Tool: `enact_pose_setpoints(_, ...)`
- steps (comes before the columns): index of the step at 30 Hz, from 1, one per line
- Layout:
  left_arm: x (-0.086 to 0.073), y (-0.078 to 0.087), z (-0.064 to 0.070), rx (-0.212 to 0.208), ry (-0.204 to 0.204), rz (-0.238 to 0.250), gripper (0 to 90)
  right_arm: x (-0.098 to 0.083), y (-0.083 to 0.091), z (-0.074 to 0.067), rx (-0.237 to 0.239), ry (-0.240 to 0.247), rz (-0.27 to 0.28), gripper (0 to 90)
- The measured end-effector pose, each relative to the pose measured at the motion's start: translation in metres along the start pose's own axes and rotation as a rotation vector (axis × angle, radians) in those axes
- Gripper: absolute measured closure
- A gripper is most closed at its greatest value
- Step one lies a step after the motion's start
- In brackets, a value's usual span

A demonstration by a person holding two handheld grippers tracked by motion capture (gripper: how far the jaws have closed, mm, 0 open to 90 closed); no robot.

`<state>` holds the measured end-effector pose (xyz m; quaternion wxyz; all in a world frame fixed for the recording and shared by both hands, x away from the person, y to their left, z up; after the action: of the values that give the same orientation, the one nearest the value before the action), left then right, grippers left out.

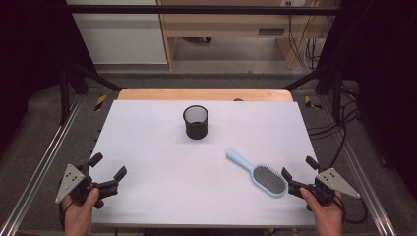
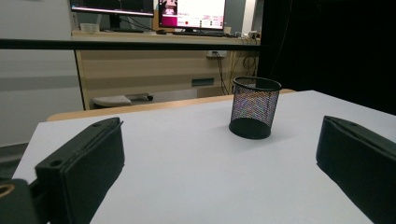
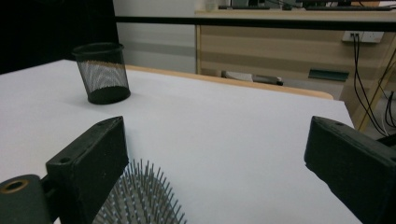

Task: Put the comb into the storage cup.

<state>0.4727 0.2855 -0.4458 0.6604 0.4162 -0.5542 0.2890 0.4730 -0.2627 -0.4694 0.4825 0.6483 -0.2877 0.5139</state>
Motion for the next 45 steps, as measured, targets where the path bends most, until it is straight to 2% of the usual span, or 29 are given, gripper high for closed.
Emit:
enact_pose_setpoints(5, 0.001, 0.001, -0.002, 0.006, -0.002, 0.004, 1.0, -0.001, 0.002, -0.001, -0.002, 0.013, -0.011, 5.8)
enact_pose_setpoints(11, 0.004, 0.005, -0.001, 0.009, -0.002, 0.02, 1.0, -0.001, 0.001, -0.001, 0.003, -0.006, -0.012, 7.4)
enact_pose_setpoints(12, 0.003, 0.005, -0.001, 0.007, -0.006, 0.016, 1.0, -0.001, 0.004, -0.002, 0.001, 0.002, -0.013, 11.4)
enact_pose_setpoints(13, 0.003, 0.005, -0.001, 0.007, -0.006, 0.016, 1.0, -0.001, 0.004, -0.002, 0.001, 0.002, -0.013, 11.4)
enact_pose_setpoints(15, 0.003, 0.004, -0.001, 0.006, -0.005, 0.014, 1.0, -0.002, 0.006, -0.002, -0.007, 0.002, -0.035, 20.9)
enact_pose_setpoints(16, 0.002, 0.003, -0.001, 0.006, -0.004, 0.01, 1.0, -0.003, 0.009, -0.005, 0.0, -0.002, -0.049, 28.9)
enact_pose_setpoints(20, 0.002, 0.004, -0.001, 0.006, -0.007, 0.008, 1.1, -0.001, 0.011, -0.009, 0.004, 0.01, -0.057, 35.9)
enact_pose_setpoints(22, 0.002, 0.005, 0.0, 0.008, -0.017, 0.005, 1.2, 0.0, 0.011, -0.013, 0.001, 0.025, -0.075, 44.9)
enact_pose_setpoints(23, 0.002, 0.005, 0.0, 0.008, -0.017, 0.005, 1.2, 0.0, 0.011, -0.013, 0.001, 0.025, -0.075, 44.9)
enact_pose_setpoints(24, 0.001, 0.004, -0.001, 0.01, -0.02, 0.001, 1.2, 0.0, 0.011, -0.014, -0.001, 0.027, -0.083, 49.1)
enact_pose_setpoints(25, 0.001, 0.003, -0.001, 0.012, -0.022, -0.004, 1.2, -0.001, 0.012, -0.015, 0.001, 0.028, -0.104, 56.8)
enact_pose_setpoints(27, 0.0, 0.003, -0.001, 0.014, -0.023, -0.006, 1.3, -0.003, 0.012, -0.015, 0.003, 0.02, -0.119, 59.6)
enact_pose_setpoints(28, 0.0, 0.004, -0.001, 0.018, -0.026, -0.006, 1.4, -0.008, 0.012, -0.016, 0.015, -0.001, -0.16, 67.9)
enact_pose_setpoints(29, 0.0, 0.004, -0.001, 0.018, -0.026, -0.006, 1.5, -0.008, 0.012, -0.016, 0.015, -0.001, -0.16, 67.9)
enact_pose_setpoints(30, 0.001, 0.005, -0.001, 0.019, -0.023, -0.003, 1.5, -0.012, 0.012, -0.018, 0.024, -0.005, -0.192, 76.2)
enact_pose_setpoints(31, 0.001, 0.005, -0.001, 0.019, -0.023, -0.003, 1.5, -0.012, 0.012, -0.018, 0.024, -0.005, -0.192, 76.2)
enact_pose_setpoints(34, 0.0, 0.006, -0.002, 0.023, -0.018, -0.004, 1.6, -0.019, 0.012, -0.023, 0.056, 0.0, -0.245, 86.5)
enact_pose_setpoints(36, 0.002, 0.007, -0.002, 0.023, -0.019, 0.003, 1.6, -0.024, 0.013, -0.024, 0.063, 0.008, -0.284, 90.0)
enact_pose_setpoints(38, 0.002, 0.007, -0.003, 0.023, -0.017, 0.005, 1.7, -0.026, 0.014, -0.024, 0.06, 0.011, -0.291, 90.0)
enact_pose_setpoints(45, 0.0, 0.005, -0.005, 0.03, -0.014, -0.008, 1.8, -0.037, 0.023, -0.017, 0.043, -0.022, -0.327, 90.0)
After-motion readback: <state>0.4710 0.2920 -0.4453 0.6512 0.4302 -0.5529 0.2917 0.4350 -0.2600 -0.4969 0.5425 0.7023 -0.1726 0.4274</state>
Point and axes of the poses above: each handheld gripper's, and its own axes: y roughly backward along the jaws, x roughly out of its top, z roughly to its right, the point moved 9 cm from there along -y, roughly forward along the jaws, and after that the axes turned 10 degrees about -z, right-handed, at the moved point
